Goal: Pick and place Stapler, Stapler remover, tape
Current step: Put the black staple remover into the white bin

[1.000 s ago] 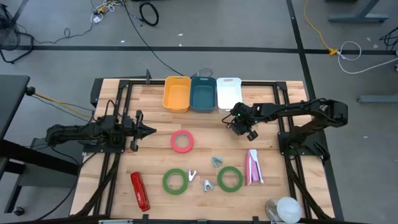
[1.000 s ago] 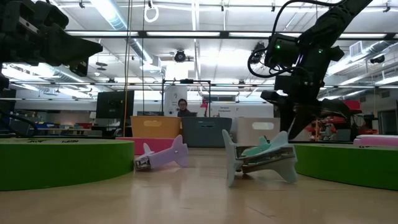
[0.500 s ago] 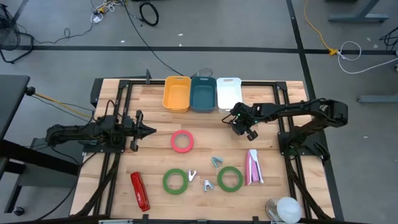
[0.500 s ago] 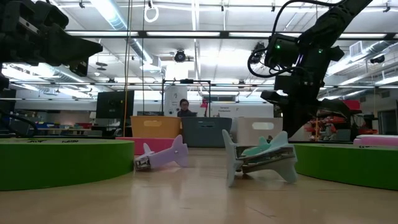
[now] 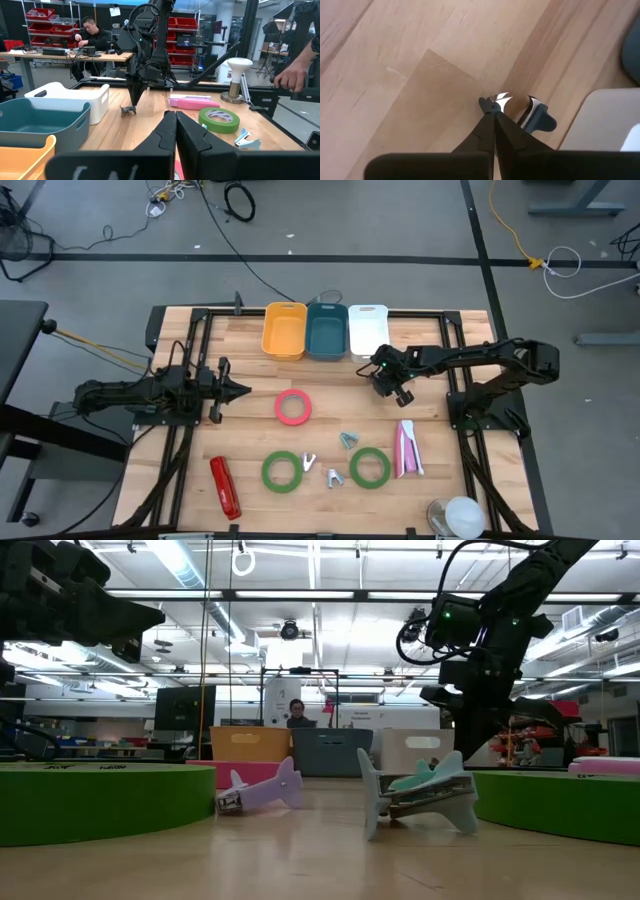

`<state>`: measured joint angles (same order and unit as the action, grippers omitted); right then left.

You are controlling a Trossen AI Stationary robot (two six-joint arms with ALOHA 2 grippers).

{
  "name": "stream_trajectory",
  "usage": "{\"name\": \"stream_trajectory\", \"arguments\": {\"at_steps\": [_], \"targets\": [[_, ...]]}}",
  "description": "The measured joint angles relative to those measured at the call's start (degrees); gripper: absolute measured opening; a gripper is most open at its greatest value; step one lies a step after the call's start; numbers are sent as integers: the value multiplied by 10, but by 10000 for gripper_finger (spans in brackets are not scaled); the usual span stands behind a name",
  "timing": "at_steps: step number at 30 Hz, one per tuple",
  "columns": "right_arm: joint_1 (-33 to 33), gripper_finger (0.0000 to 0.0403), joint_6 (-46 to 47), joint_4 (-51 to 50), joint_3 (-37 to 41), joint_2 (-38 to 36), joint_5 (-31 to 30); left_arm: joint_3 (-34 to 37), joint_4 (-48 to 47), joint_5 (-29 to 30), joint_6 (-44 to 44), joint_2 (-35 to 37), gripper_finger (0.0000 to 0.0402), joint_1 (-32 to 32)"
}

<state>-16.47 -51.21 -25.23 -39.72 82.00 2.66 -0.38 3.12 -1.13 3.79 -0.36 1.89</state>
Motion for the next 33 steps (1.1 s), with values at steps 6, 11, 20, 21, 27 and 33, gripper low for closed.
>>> {"name": "stream_trajectory", "arguments": {"at_steps": [6,11,20,21,27,33], "targets": [[23,3,2,-1,0,-11,19,0,0,0,0,0,10,0],[44,3,24,12,0,-42,24,0,0,0,0,0,10,0],[70,2,90,69,0,-114,49,0,0,0,0,0,10,0],[71,2,97,76,0,-121,49,0,0,0,0,0,10,0],[73,2,127,117,0,-155,49,0,0,0,0,0,10,0],[73,2,133,133,0,-171,41,0,0,0,0,0,10,0]]}}
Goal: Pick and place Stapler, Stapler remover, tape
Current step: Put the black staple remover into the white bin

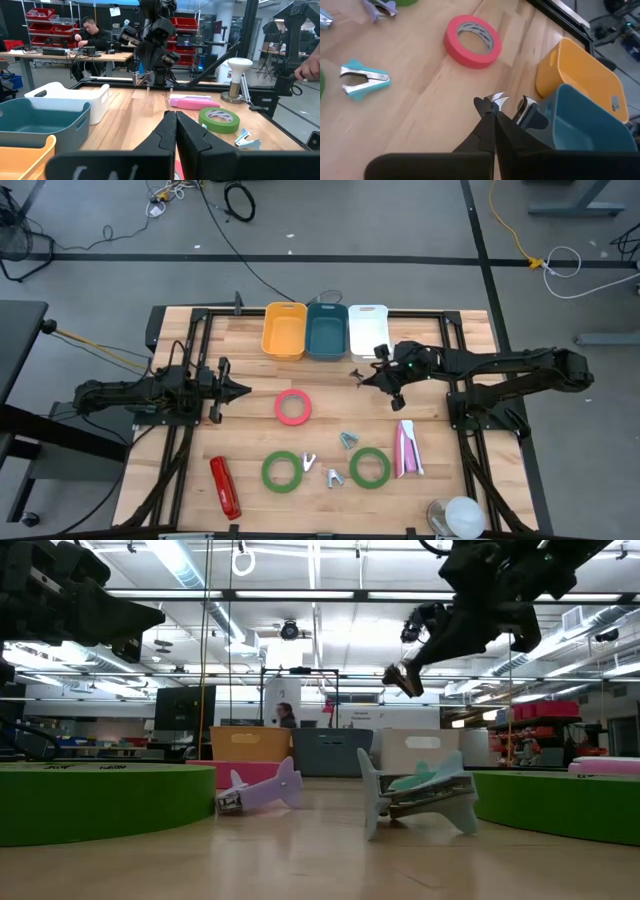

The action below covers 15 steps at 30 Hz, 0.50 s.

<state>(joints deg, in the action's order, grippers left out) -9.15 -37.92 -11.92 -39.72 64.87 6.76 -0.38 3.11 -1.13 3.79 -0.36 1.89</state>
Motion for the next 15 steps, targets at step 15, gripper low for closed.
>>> {"name": "stream_trajectory", "arguments": {"at_steps": [15], "targets": [[-77,2,-5,9,0,0,-83,0,0,0,0,0,10,0]]}}
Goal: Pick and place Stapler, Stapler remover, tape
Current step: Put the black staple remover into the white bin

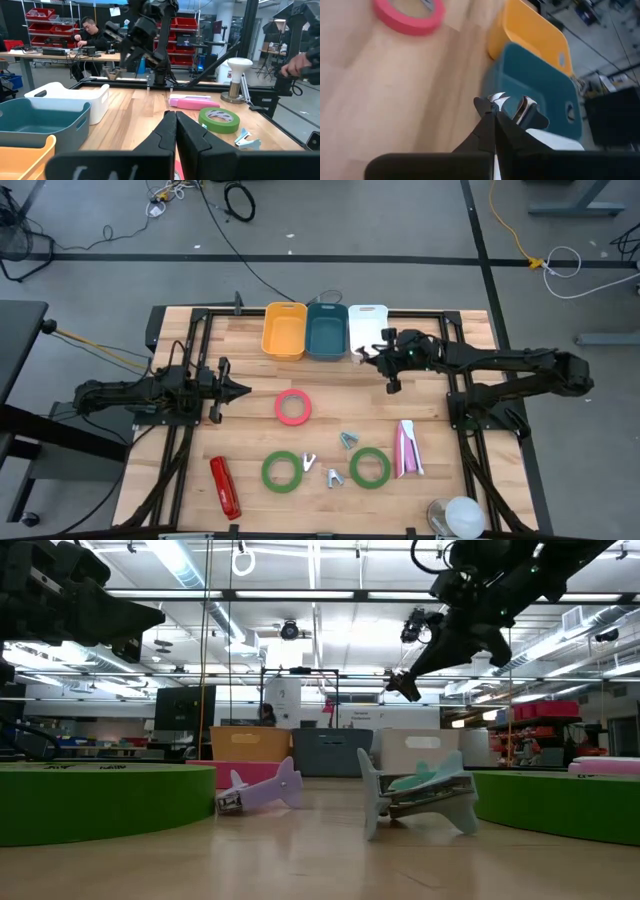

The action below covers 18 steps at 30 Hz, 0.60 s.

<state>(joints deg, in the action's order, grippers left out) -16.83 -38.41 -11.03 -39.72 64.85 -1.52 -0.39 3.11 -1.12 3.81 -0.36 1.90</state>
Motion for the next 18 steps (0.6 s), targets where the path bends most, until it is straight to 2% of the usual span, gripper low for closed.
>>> {"name": "stream_trajectory", "arguments": {"at_steps": [11,18], "targets": [[-109,2,-2,9,0,44,1,0,0,0,0,0,10,0],[-160,2,-2,56,0,96,39,0,0,0,0,0,10,0]]}}
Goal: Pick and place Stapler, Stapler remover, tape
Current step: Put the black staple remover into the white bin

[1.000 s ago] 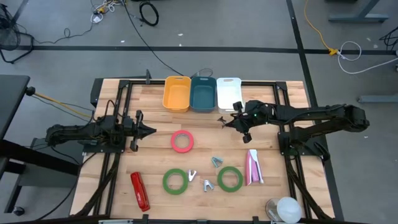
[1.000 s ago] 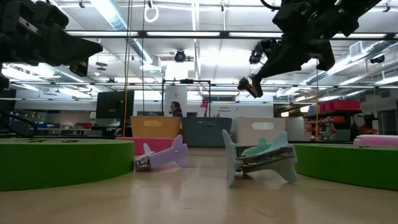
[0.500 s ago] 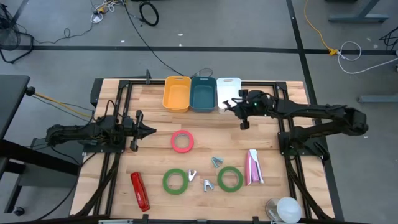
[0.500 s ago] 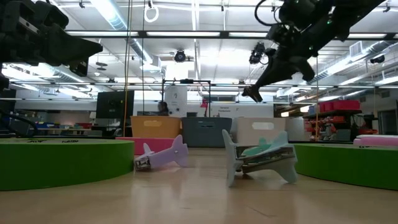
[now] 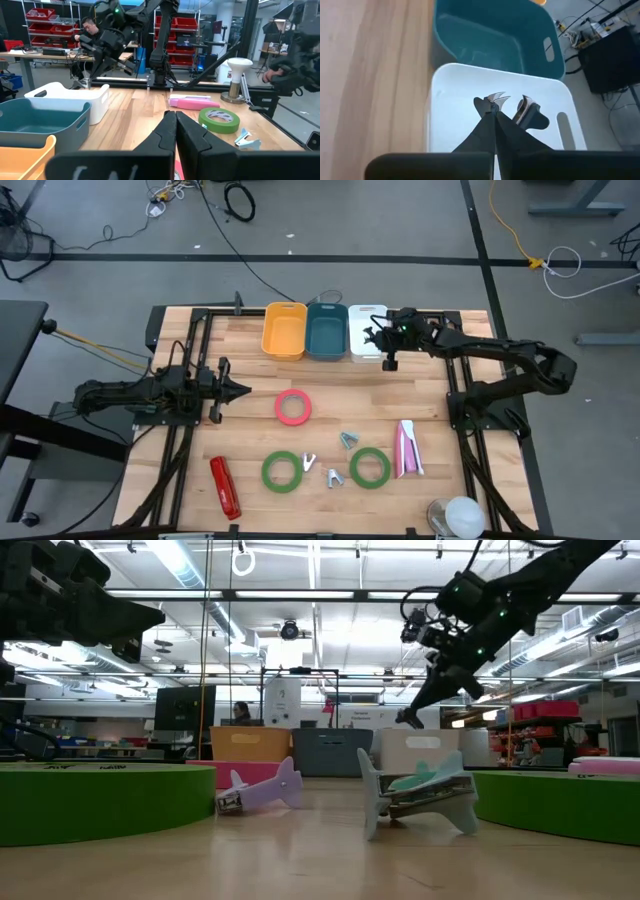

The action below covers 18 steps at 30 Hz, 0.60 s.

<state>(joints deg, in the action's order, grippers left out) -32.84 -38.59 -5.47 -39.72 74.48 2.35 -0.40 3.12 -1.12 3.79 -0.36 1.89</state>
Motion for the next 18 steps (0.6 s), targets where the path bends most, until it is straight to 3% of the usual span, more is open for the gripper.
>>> {"name": "stream_trajectory", "arguments": {"at_steps": [18], "targets": [[-17,3,2,25,0,54,3,0,0,0,0,0,10,0]]}}
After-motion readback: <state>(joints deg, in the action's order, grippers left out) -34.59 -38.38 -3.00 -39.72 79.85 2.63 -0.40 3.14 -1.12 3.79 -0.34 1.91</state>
